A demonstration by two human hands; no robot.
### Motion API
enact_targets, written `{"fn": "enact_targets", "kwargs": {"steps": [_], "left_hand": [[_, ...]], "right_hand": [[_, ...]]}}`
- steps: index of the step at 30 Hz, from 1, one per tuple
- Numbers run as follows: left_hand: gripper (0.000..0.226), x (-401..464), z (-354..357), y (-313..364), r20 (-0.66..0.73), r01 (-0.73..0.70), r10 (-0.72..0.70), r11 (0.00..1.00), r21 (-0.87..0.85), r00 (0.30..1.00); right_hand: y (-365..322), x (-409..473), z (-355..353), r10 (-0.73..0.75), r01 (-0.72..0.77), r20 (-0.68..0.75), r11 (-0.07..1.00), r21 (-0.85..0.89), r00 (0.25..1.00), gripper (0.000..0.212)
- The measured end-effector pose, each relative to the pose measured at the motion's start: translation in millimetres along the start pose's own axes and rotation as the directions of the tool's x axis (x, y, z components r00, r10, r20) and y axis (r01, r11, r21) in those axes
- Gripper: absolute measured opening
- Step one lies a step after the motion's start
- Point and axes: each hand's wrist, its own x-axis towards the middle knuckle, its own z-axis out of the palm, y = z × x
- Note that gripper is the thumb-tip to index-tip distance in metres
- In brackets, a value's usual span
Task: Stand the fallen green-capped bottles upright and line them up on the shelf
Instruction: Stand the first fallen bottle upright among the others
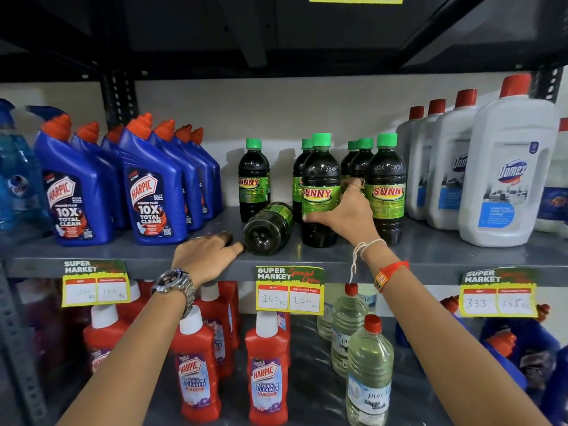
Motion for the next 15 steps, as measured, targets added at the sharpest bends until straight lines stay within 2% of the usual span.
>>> {"fn": "enact_targets", "kwargs": {"steps": [3,5,7,10,13,15], "left_hand": [[0.049,0.0,-0.2,1.0,-0.002,0.039,-0.040,0.997,-0.067,0.999],[0.048,-0.1,0.7,1.4,-0.012,0.050,-0.051,0.995,-0.086,0.999],[0.048,-0.5,0.1,0.8,-0.020,0.046,-0.048,0.996,-0.083,0.999],[0.053,-1.4,-1.8,1.6,0.000,0.023,-0.023,0.999,-0.044,1.000],[0.047,-2.8,-3.5,3.1,0.003,0.039,-0.039,0.998,-0.054,0.999],[0.046,-5.2,-7.2,2.6,0.026,0.000,0.000,1.000,0.003,1.000]], "right_hand": [[3.5,4.9,-4.0,0.130,-0.144,0.104,0.979,0.146,0.986,0.097],[5.8,6.4,-4.8,0.159,-0.195,0.151,0.941,0.275,0.976,0.083],[5.1,7.9,-5.8,0.162,-0.215,0.185,0.923,0.319,0.969,0.079],[2.1,6.0,-9.5,0.157,-0.225,0.222,0.918,0.325,0.962,0.078],[-4.6,-1.4,-14.4,0.124,-0.194,0.247,0.939,0.285,0.961,0.083],[-11.4,-8.7,-14.2,0.043,-0.060,0.103,0.982,0.177,0.994,0.090]]}}
